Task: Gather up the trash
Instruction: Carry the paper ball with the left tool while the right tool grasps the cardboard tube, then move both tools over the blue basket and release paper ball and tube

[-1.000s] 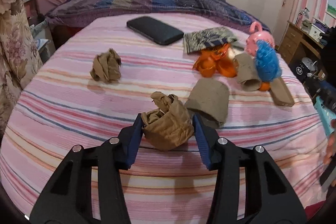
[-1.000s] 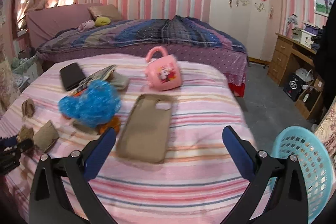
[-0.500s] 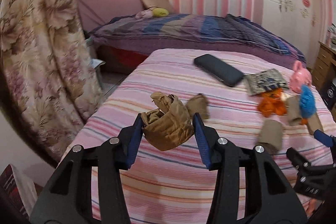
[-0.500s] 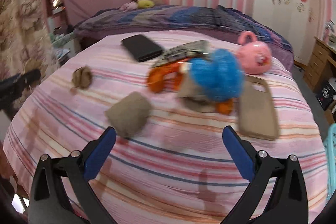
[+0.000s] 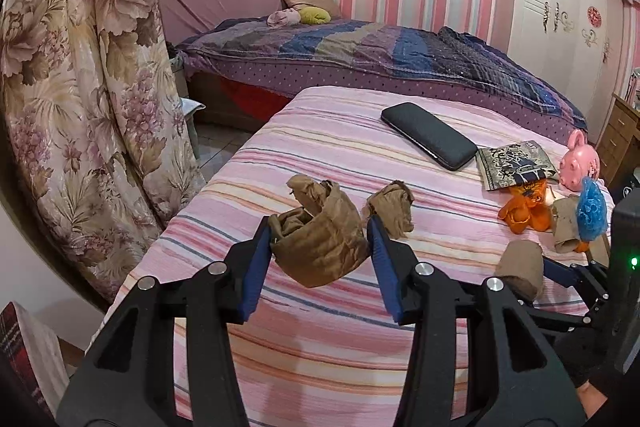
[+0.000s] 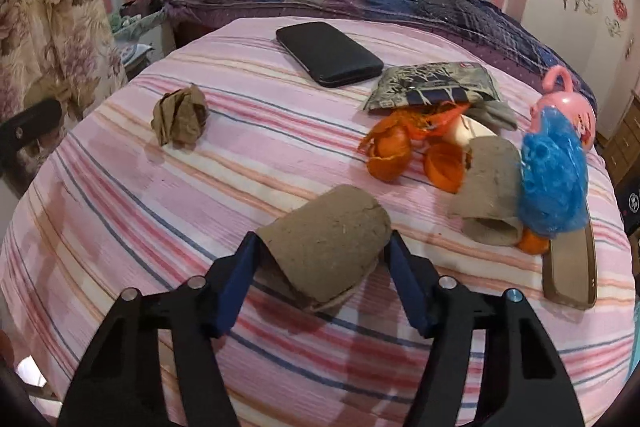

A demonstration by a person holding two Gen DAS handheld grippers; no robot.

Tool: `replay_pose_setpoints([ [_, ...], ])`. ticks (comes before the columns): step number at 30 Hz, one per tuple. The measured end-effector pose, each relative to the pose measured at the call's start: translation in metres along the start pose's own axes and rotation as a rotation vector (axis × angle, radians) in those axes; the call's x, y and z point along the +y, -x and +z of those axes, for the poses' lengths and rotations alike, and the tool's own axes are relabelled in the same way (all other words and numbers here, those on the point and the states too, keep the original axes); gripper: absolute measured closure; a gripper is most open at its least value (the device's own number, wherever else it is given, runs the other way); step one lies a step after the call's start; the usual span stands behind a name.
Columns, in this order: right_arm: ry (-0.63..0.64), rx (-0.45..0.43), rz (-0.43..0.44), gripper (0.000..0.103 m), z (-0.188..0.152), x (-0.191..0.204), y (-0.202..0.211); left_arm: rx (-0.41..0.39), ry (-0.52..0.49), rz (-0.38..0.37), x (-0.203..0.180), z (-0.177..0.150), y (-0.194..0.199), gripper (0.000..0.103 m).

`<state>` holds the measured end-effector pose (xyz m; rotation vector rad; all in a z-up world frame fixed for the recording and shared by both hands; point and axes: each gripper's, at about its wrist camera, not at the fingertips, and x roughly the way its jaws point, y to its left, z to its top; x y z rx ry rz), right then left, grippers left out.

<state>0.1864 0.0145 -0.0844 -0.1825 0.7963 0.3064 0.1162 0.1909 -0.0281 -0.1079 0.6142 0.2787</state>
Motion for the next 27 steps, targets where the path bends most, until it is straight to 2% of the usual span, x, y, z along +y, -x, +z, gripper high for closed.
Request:
replay_pose_setpoints([
  [4,0.05,-0.078,-0.018,0.044,-0.008,-0.003,0.028,-0.011,-0.004,-0.017,-0.009,0.003,0.005,0.056],
  [9,0.027,-0.112,-0.024,0.044,-0.023,-0.038,0.062,-0.031,-0.013,-0.059,-0.035,0.007,0.015,0.056],
  [16,-0.115,-0.159,-0.084,0.043,-0.044,-0.128,0.11,-0.08,-0.078,-0.144,-0.106,0.004,0.036,0.056],
  [23,-0.203,-0.194,-0.187,0.043,-0.066,-0.224,0.149,-0.085,-0.189,-0.189,-0.176,-0.012,0.045,0.056],
  [27,-0.248,-0.197,-0.254,0.043,-0.084,-0.281,0.168,-0.068,-0.201,-0.252,-0.21,-0.022,0.051,0.056],
])
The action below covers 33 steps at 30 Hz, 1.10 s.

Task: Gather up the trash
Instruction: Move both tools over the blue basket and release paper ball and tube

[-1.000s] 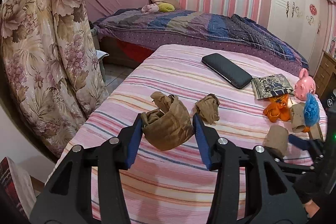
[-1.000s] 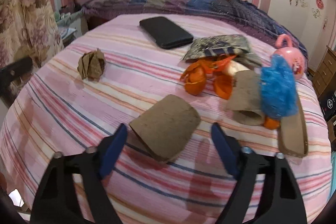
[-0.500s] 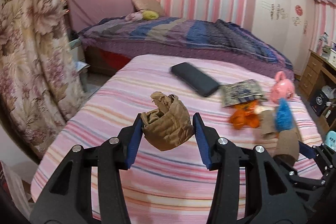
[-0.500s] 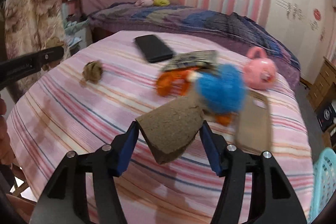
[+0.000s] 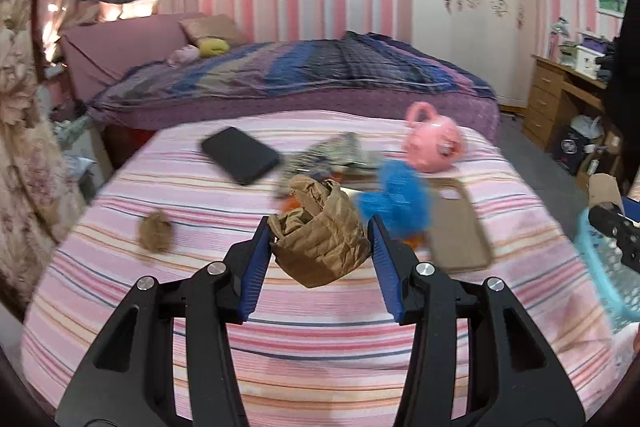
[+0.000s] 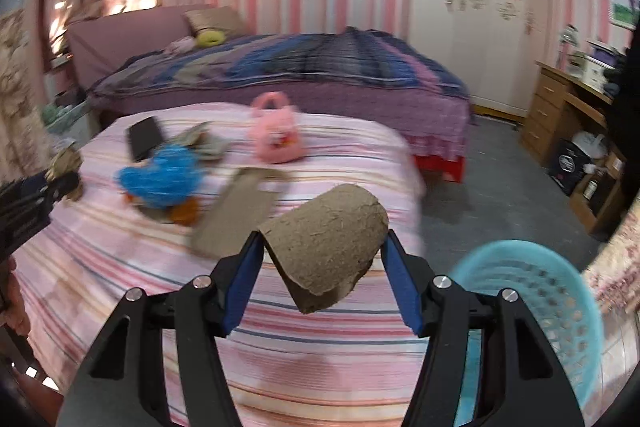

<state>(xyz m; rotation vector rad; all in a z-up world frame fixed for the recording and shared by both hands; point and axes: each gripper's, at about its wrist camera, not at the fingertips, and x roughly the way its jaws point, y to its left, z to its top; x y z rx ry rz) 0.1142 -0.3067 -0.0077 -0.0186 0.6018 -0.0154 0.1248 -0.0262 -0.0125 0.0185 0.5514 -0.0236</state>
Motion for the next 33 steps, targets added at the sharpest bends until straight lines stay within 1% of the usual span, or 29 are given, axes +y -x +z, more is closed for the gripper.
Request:
replay_pose_setpoints([
  [1,-0.01,0.0,-0.025,0.043,-0.001,-0.016,0.001,0.004,0.002,-0.023,-0.015,0.0,-0.001,0.056],
  [2,-0.029,0.0,-0.059,0.043,-0.004,-0.04,0.003,0.001,-0.006,-0.028,-0.024,0.001,-0.002,0.056],
  [4,-0.058,0.003,-0.089,0.043,-0.008,-0.066,0.004,-0.022,-0.049,-0.028,-0.052,0.002,-0.002,0.056],
  [6,-0.102,0.004,-0.131,0.043,-0.016,-0.103,0.009,-0.038,-0.081,-0.053,-0.081,0.002,0.0,0.056],
  [7,-0.113,0.005,-0.144,0.042,-0.018,-0.114,0.01,-0.037,-0.088,-0.088,-0.103,0.003,-0.001,0.056],
  [8,-0.131,0.005,-0.171,0.042,-0.023,-0.13,0.014,-0.034,-0.086,-0.11,-0.115,0.003,0.0,0.056],
  [11,-0.159,0.016,-0.222,0.042,-0.036,-0.163,0.017,-0.016,-0.069,-0.213,-0.165,0.001,-0.003,0.056],
  [13,-0.155,0.031,-0.256,0.042,-0.046,-0.179,0.016,-0.003,-0.08,-0.261,-0.197,-0.004,-0.005,0.056],
  [15,-0.162,0.039,-0.268,0.042,-0.053,-0.19,0.018,0.008,-0.111,-0.303,-0.234,-0.01,-0.007,0.056],
  [19,-0.183,0.039,-0.276,0.042,-0.06,-0.202,0.026,0.01,-0.154,-0.35,-0.281,-0.019,-0.008,0.056],
  [22,-0.209,0.024,-0.273,0.042,-0.063,-0.212,0.031,0.013,-0.173,-0.368,-0.304,-0.022,-0.01,0.056],
  [25,-0.208,0.012,-0.279,0.042,-0.062,-0.213,0.031,0.007,-0.184,-0.378,-0.321,-0.025,-0.011,0.056],
  [33,-0.221,-0.021,-0.29,0.042,-0.062,-0.219,0.036,0.003,-0.194,-0.39,-0.33,-0.02,-0.017,0.054],
])
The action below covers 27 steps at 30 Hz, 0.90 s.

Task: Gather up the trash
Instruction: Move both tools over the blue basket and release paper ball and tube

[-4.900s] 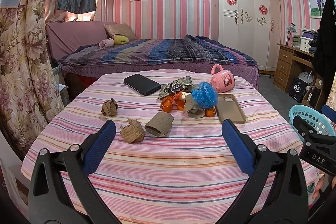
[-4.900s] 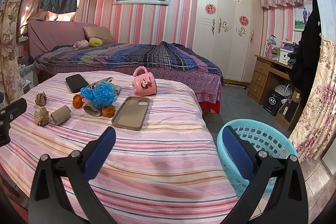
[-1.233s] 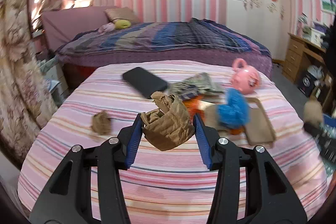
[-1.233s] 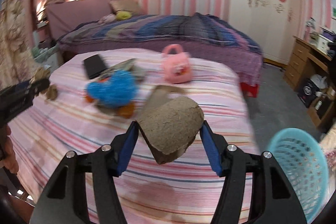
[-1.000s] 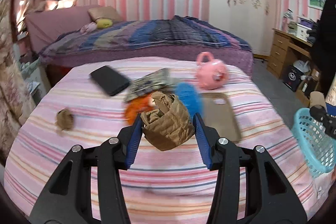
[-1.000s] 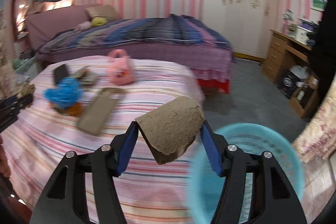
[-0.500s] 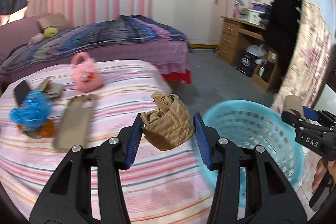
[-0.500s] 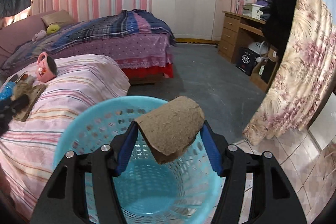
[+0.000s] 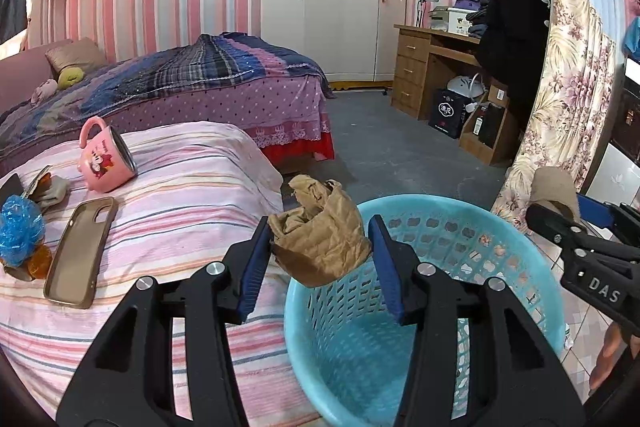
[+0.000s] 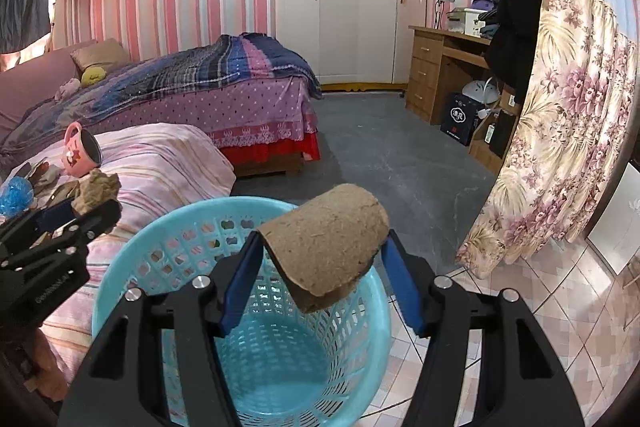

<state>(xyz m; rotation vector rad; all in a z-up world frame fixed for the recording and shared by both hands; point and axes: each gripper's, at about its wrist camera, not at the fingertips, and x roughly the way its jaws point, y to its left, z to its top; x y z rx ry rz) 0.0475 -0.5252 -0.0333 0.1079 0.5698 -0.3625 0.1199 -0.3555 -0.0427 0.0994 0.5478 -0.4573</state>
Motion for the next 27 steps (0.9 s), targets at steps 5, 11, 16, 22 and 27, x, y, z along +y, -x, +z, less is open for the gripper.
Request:
replay_pose_setpoints([
  [5,-0.005,-0.008,-0.007,0.042,0.001,0.0,0.002,0.005,0.003,-0.013,0.001,0.003,-0.007,0.033],
  [11,-0.003,-0.01,-0.009,0.042,0.001,-0.001,0.001,-0.025,-0.004,0.035,0.011,0.003,-0.001,0.014],
  [16,-0.004,-0.015,-0.006,0.042,0.002,0.0,0.001,-0.04,0.005,0.09,0.032,0.004,0.007,0.01],
  [22,-0.006,-0.016,0.0,0.042,0.004,0.003,-0.001,-0.047,0.029,0.144,0.064,0.003,0.017,0.008],
  [27,-0.004,-0.021,0.006,0.04,0.006,0.009,-0.003,-0.053,0.039,0.175,0.084,0.002,0.025,0.008],
])
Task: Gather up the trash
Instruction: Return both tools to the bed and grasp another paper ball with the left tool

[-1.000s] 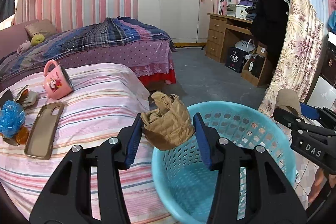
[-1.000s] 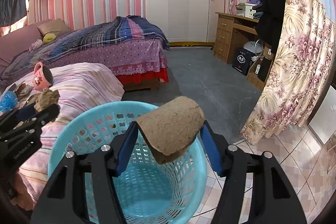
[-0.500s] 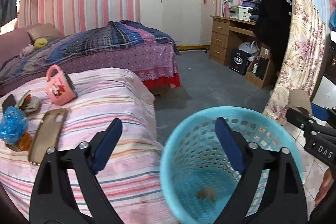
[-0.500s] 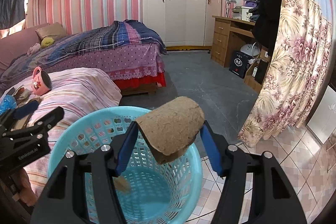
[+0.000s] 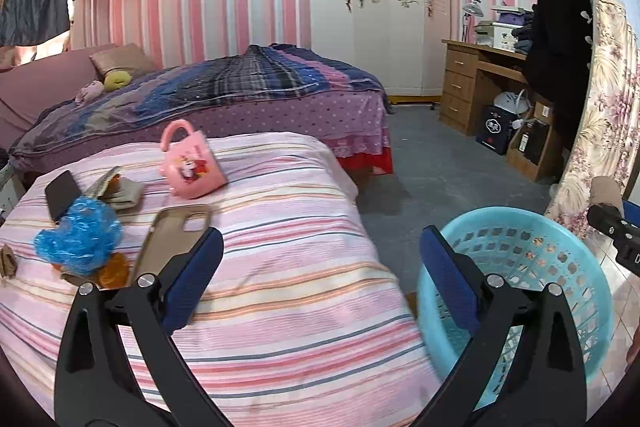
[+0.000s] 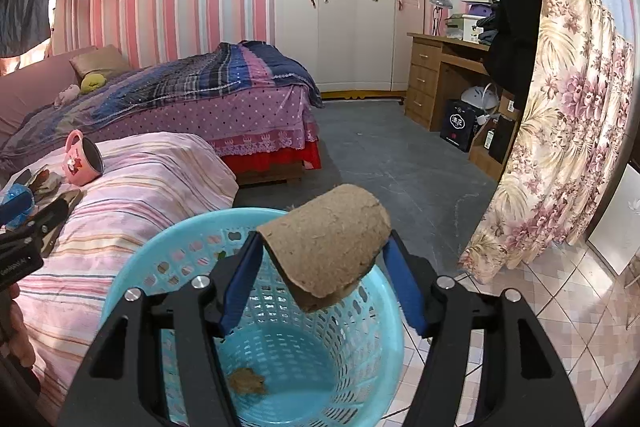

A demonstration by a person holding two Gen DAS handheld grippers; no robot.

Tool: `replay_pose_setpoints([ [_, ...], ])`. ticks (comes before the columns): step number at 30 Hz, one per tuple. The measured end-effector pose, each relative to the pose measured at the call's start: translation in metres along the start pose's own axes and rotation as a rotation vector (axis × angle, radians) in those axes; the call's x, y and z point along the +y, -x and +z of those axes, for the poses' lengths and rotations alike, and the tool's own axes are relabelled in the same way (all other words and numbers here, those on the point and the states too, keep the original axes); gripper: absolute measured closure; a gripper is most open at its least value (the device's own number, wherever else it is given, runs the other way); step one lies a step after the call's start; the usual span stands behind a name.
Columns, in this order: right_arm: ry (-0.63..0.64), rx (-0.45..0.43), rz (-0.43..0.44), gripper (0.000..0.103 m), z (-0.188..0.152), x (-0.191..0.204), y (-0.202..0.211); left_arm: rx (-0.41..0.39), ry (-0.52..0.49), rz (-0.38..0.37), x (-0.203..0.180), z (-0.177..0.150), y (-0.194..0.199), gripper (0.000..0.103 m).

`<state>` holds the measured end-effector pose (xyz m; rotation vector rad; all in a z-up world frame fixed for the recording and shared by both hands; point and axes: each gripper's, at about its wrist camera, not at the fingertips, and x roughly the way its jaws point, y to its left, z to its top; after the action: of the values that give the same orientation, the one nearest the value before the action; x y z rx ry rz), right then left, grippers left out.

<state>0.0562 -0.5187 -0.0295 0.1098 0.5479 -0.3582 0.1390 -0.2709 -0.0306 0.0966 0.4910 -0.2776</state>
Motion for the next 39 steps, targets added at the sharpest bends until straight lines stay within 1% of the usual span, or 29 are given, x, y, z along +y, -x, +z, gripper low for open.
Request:
replay_pose_setpoints([
  [4,0.003,-0.001,0.007,0.037,0.002,0.006,-0.001,-0.001,0.007,0.017,0.014,-0.002,0.003,0.008],
  [6,0.006,0.001,0.01,0.031,0.003,0.01,-0.003,-0.001,0.007,0.025,0.019,-0.002,0.004,0.008],
  [9,0.012,-0.003,0.01,0.028,0.005,0.017,-0.004,-0.002,0.01,0.038,0.027,-0.003,0.006,0.008],
  [11,0.011,-0.01,0.012,0.022,0.006,0.02,-0.003,-0.003,0.012,0.047,0.032,-0.003,0.008,0.008],
  [13,0.01,-0.014,0.015,0.021,0.008,0.026,-0.003,-0.007,0.018,0.057,0.04,-0.001,0.011,0.008],
  [16,0.012,-0.021,0.02,0.014,0.011,0.037,-0.003,-0.012,0.026,0.071,0.052,0.0,0.017,0.007],
  [21,0.027,-0.022,0.038,0.013,0.016,0.062,-0.004,-0.019,0.039,0.109,0.08,0.004,0.029,0.006],
  [25,0.031,-0.024,0.066,0.013,0.02,0.085,-0.004,-0.031,0.054,0.158,0.115,0.005,0.043,0.006],
  [27,0.041,-0.028,0.077,0.01,0.022,0.099,-0.004,-0.027,0.063,0.173,0.131,0.006,0.047,0.006],
  [30,0.056,-0.025,0.103,0.009,0.024,0.121,-0.006,-0.02,0.072,0.216,0.162,0.005,0.053,0.006],
  [33,0.068,-0.021,0.138,0.009,0.025,0.144,-0.007,-0.021,0.071,0.276,0.193,0.002,0.059,0.006],
  [35,0.076,-0.018,0.163,0.009,0.025,0.159,-0.007,-0.014,0.091,0.31,0.218,-0.004,0.062,0.006],
  [38,0.099,-0.011,0.206,0.009,0.024,0.188,-0.008,0.008,0.139,0.334,0.25,-0.017,0.062,0.006],
  [39,0.118,-0.007,0.224,0.009,0.022,0.204,-0.008,0.016,0.147,0.338,0.256,-0.02,0.062,0.006],
])
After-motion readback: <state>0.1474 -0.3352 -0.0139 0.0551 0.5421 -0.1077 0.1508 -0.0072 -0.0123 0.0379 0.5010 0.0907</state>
